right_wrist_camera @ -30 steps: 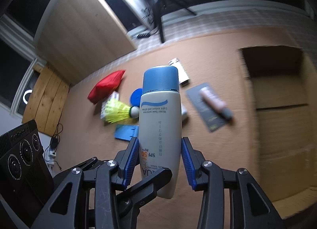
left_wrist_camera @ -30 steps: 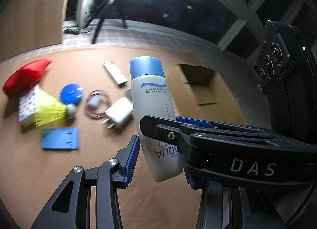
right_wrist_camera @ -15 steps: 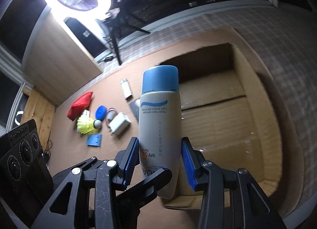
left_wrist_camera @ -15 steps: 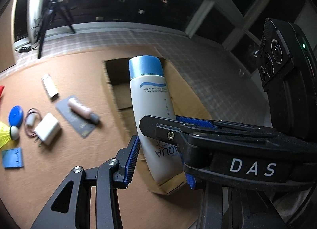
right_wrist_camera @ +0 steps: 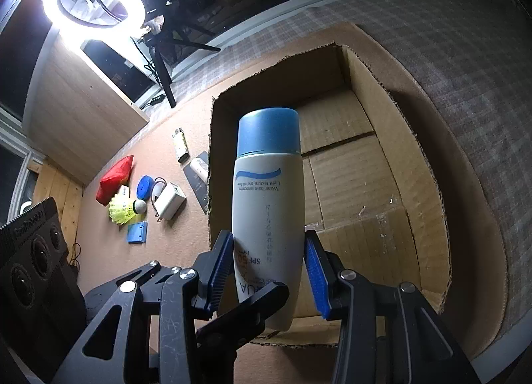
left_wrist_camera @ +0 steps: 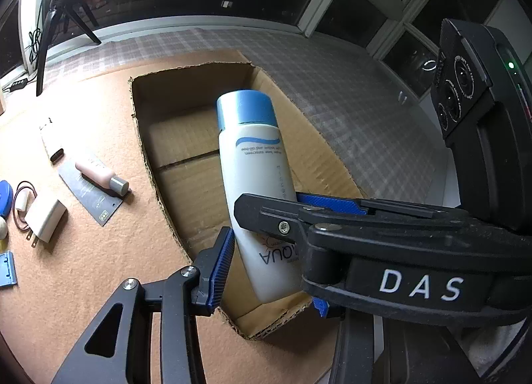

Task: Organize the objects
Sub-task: 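Lift the AQUA bottle with the right tool and carry it over the box, then open the right tool to drop the bottle into the box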

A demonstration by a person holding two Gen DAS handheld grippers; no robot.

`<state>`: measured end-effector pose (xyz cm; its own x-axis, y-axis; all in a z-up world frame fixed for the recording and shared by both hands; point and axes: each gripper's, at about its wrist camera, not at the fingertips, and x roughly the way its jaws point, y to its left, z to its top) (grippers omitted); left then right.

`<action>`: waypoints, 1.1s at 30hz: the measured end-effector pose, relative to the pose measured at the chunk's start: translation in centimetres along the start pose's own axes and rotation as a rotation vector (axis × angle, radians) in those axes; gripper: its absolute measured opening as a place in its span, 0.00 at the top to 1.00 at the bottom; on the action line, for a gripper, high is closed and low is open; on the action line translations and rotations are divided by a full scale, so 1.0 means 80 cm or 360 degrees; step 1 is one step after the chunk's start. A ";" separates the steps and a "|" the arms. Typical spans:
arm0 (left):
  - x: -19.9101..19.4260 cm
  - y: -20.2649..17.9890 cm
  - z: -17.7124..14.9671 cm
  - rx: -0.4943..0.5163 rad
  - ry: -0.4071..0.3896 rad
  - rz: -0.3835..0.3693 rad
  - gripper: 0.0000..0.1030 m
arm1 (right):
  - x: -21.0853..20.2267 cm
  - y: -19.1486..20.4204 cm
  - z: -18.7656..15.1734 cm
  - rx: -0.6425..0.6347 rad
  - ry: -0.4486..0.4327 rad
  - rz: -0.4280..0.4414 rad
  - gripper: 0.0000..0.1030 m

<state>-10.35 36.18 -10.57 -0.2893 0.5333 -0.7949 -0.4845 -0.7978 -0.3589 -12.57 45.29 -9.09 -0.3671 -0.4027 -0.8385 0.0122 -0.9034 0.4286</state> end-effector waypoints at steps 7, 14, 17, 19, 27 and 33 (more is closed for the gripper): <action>-0.002 0.026 0.005 -0.0028 -0.0023 0.0061 0.40 | -0.017 0.004 0.001 -0.0018 -0.0096 -0.0119 0.40; -0.024 0.038 -0.002 -0.0049 -0.0063 0.0089 0.40 | -0.023 0.015 0.000 -0.0021 -0.0122 -0.0088 0.40; -0.043 0.050 -0.010 -0.0069 -0.0080 0.0101 0.40 | -0.025 0.024 -0.002 -0.0024 -0.0128 -0.0067 0.40; -0.053 0.059 -0.012 -0.0086 -0.0092 0.0121 0.40 | -0.026 0.031 -0.004 -0.0033 -0.0133 -0.0060 0.40; -0.095 0.125 -0.021 -0.0221 -0.0120 0.0248 0.40 | -0.033 0.074 -0.010 -0.0171 -0.0187 -0.0085 0.40; -0.126 0.191 -0.022 -0.0356 -0.0153 0.0360 0.40 | -0.033 0.104 -0.022 -0.0265 -0.0201 -0.0079 0.40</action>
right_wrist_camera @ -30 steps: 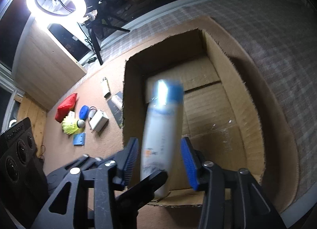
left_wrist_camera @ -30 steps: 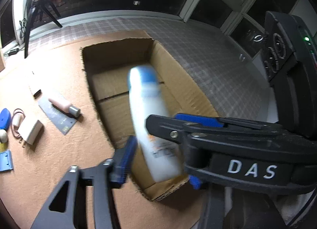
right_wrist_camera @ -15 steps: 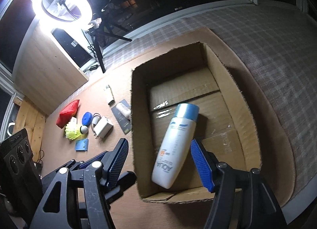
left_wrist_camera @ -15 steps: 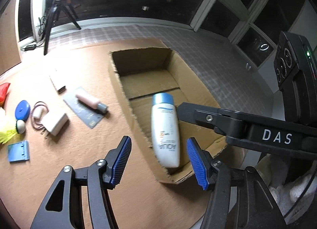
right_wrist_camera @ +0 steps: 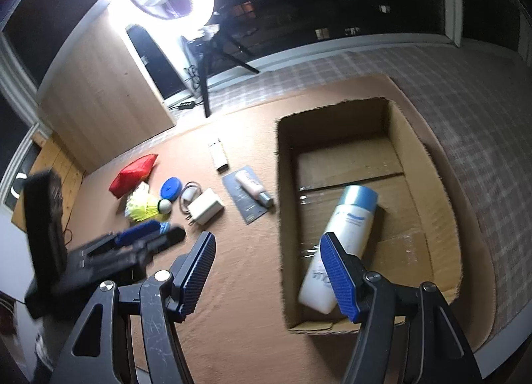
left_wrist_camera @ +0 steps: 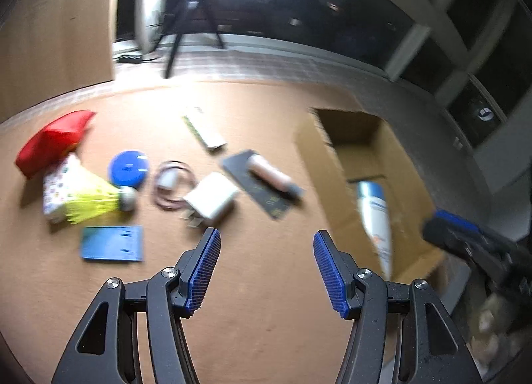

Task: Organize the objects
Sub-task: 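Open the right tool to drop the bottle into the box, then move the right tool back to the white charger plug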

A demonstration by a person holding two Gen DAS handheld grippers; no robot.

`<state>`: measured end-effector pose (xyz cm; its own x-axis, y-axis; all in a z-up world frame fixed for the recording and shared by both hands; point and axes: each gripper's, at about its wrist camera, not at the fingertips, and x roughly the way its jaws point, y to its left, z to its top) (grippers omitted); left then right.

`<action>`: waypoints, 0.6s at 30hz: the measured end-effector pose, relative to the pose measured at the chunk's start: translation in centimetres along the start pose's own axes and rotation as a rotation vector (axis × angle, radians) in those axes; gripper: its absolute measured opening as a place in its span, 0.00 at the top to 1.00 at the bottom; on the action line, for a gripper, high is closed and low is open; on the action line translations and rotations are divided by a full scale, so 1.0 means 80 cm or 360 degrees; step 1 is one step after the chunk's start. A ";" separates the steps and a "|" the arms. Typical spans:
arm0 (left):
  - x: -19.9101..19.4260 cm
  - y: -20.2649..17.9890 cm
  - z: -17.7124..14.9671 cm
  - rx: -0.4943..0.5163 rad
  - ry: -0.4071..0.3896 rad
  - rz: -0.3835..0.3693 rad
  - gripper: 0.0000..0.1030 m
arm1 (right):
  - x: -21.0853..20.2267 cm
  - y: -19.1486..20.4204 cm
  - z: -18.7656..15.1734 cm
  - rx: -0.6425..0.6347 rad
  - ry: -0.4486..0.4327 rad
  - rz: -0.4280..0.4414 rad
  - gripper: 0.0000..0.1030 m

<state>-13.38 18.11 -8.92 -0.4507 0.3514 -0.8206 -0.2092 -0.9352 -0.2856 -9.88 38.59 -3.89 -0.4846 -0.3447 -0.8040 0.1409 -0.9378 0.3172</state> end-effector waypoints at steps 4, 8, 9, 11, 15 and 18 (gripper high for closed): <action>0.003 0.037 0.018 -0.0080 -0.0011 0.0056 0.40 | 0.002 0.011 -0.008 -0.0018 0.0029 0.0023 0.40; 0.019 0.053 0.037 -0.0088 0.0009 0.0083 0.40 | 0.004 0.012 -0.016 -0.0015 0.0053 0.0032 0.40; 0.026 0.054 0.042 -0.0086 0.0022 0.0086 0.40 | 0.003 0.012 -0.018 -0.0012 0.0056 0.0031 0.40; 0.040 0.054 0.047 -0.0090 0.0046 0.0080 0.40 | 0.003 0.009 -0.020 -0.0001 0.0059 0.0023 0.40; 0.070 0.054 0.058 -0.0112 0.0094 0.0034 0.40 | 0.003 0.001 -0.024 0.0029 0.0070 0.0012 0.40; 0.090 0.053 0.064 -0.0146 0.0105 0.0018 0.40 | 0.003 -0.007 -0.028 0.0051 0.0079 -0.0002 0.40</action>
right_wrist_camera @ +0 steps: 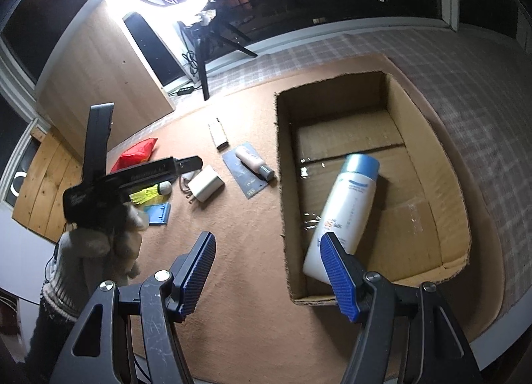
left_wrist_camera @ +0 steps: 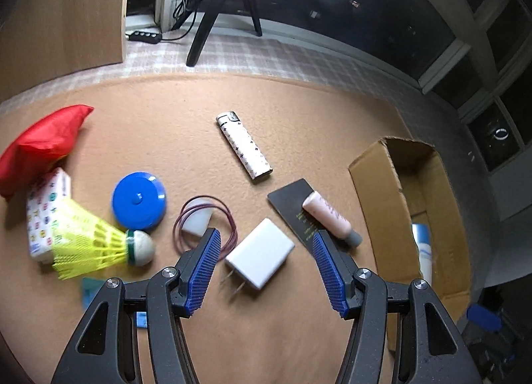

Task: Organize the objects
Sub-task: 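Move the right tool back to the white charger plug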

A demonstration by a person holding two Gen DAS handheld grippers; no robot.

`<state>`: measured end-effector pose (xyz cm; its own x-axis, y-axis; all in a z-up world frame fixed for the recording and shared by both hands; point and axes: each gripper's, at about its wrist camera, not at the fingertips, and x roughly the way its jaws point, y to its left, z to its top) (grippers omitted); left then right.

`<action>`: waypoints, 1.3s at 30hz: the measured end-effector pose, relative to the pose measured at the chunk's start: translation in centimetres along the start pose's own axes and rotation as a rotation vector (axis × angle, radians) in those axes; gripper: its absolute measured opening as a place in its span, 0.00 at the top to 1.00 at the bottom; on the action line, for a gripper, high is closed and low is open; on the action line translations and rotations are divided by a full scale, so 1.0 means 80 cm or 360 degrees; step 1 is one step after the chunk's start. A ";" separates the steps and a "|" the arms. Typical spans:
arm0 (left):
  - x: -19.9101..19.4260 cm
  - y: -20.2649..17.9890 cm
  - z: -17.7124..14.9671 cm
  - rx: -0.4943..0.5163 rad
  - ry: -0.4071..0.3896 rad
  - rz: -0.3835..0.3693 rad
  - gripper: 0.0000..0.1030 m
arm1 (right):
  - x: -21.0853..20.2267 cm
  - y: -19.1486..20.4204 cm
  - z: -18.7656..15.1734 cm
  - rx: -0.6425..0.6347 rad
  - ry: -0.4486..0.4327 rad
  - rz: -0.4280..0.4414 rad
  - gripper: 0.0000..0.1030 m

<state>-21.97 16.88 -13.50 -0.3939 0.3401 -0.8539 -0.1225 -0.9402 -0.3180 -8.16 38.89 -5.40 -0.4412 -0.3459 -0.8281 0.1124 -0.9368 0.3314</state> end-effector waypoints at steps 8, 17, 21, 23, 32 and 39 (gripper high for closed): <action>0.037 -0.003 0.017 0.0004 0.0059 0.0012 0.49 | -0.001 -0.016 -0.005 0.0045 0.0013 -0.0025 0.40; 0.057 -0.004 0.014 0.0055 0.0148 -0.0030 0.65 | 0.003 -0.015 -0.003 0.0051 0.0025 -0.0026 0.40; 0.053 -0.005 0.006 0.0081 0.0148 -0.0032 0.68 | 0.005 -0.010 -0.002 0.0040 0.0029 -0.0014 0.40; 0.050 -0.005 0.000 0.0086 0.0147 -0.0035 0.69 | 0.008 -0.006 -0.001 0.0032 0.0033 -0.0004 0.40; 0.026 0.006 -0.047 0.0036 0.0128 -0.0051 0.69 | 0.014 0.016 0.001 -0.0018 0.0049 0.0048 0.40; 0.000 0.014 -0.084 0.0033 0.0127 -0.0042 0.68 | 0.027 0.041 0.001 -0.0078 0.0083 0.0096 0.40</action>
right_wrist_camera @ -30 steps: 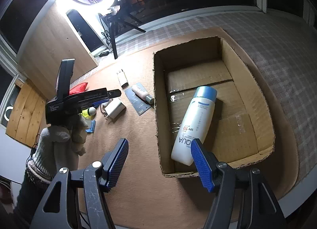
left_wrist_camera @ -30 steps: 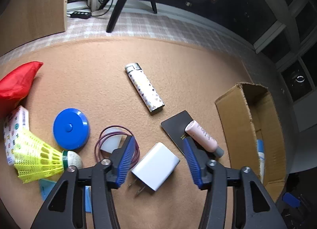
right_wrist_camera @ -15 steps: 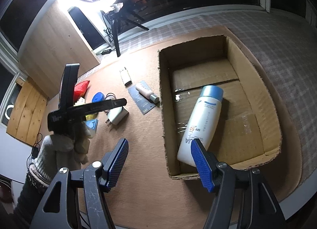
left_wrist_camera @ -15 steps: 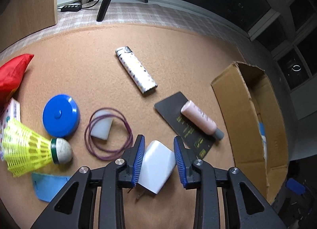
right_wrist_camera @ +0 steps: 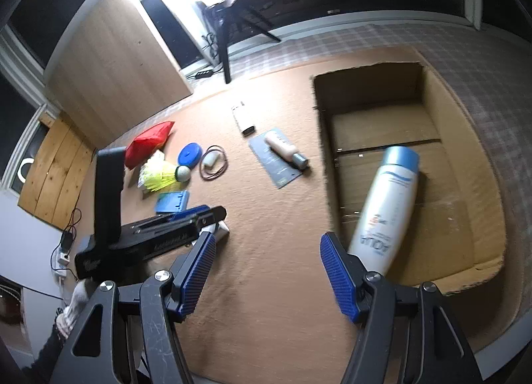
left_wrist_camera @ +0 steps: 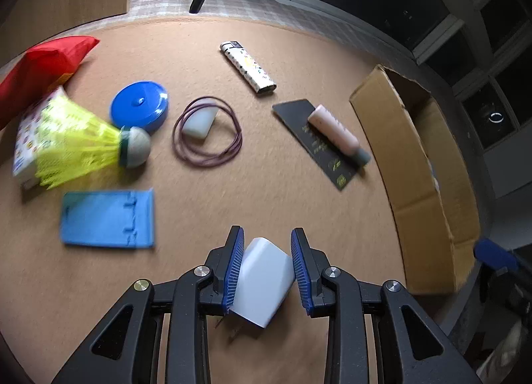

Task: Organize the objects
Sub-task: 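Move the right tool back to the white charger plug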

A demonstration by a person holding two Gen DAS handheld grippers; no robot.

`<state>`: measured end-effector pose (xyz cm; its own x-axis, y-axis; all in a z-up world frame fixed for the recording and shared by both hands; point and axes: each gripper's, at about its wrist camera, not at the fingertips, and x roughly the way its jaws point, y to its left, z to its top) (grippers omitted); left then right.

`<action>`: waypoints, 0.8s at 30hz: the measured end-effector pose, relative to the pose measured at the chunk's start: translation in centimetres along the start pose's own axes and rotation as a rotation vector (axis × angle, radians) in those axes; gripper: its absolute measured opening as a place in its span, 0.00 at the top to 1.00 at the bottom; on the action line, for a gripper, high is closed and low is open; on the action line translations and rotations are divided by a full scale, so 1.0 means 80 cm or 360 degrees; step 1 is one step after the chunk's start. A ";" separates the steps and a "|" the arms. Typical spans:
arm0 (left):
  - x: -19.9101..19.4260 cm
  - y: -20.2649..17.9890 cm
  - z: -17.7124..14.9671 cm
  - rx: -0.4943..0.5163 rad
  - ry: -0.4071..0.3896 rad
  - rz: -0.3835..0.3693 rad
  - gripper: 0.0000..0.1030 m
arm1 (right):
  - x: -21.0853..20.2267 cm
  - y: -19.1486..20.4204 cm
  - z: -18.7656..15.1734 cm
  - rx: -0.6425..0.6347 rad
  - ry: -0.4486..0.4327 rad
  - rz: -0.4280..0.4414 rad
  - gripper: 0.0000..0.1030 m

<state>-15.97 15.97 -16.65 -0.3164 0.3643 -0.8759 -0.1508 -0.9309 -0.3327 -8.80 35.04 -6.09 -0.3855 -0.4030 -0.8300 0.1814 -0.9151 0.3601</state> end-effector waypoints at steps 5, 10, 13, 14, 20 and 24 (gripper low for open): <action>-0.026 0.023 -0.012 -0.0061 -0.0075 -0.0040 0.54 | 0.015 0.016 0.000 -0.0014 0.0027 0.0045 0.40; -0.036 0.032 -0.014 -0.0057 -0.0091 -0.0071 0.54 | 0.030 0.028 0.001 -0.0002 0.0071 0.0095 0.40; -0.044 0.039 -0.016 -0.0087 -0.0113 -0.0071 0.53 | 0.035 0.035 0.000 -0.0004 0.0084 0.0112 0.40; -0.047 0.042 -0.017 -0.0108 -0.0118 -0.0076 0.52 | 0.036 0.037 0.000 -0.0007 0.0086 0.0114 0.40; -0.051 0.049 -0.016 -0.0093 -0.0122 -0.0108 0.49 | 0.042 0.040 0.002 0.0027 0.0102 0.0136 0.40; -0.039 0.042 -0.021 -0.0007 -0.0069 -0.0117 0.51 | 0.048 0.040 0.001 0.0066 0.0133 0.0176 0.40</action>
<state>-13.89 11.63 -15.63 -0.3449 0.4324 -0.8331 -0.1711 -0.9017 -0.3971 -9.79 30.57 -8.11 -0.2884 -0.5006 -0.8162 0.1802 -0.8656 0.4672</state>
